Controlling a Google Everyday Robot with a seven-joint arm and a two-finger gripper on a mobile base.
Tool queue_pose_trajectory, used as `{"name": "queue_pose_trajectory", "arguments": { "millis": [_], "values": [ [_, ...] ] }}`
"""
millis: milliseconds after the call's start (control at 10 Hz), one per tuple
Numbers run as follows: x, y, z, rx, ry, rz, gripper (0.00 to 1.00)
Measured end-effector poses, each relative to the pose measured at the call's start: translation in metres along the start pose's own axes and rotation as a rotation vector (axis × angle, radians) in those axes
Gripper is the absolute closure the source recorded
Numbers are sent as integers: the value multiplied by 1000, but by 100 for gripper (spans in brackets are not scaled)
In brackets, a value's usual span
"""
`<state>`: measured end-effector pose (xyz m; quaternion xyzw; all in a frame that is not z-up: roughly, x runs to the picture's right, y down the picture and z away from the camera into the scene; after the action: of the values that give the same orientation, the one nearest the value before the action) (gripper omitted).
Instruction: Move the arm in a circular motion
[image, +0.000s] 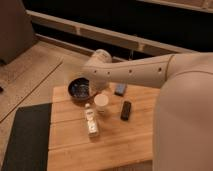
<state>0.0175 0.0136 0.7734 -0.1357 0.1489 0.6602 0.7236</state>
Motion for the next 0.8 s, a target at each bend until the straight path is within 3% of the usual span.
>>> {"name": "queue_pose_trajectory", "arguments": {
  "millis": [200, 300, 500, 600, 800],
  "values": [
    [-5, -61, 0, 43, 42, 170, 35],
    [-14, -79, 0, 58, 54, 223, 35],
    [-58, -120, 2, 112, 80, 314, 35],
    [-84, -125, 6, 130, 83, 306, 35],
    [-139, -106, 20, 136, 78, 240, 35]
  ]
}}
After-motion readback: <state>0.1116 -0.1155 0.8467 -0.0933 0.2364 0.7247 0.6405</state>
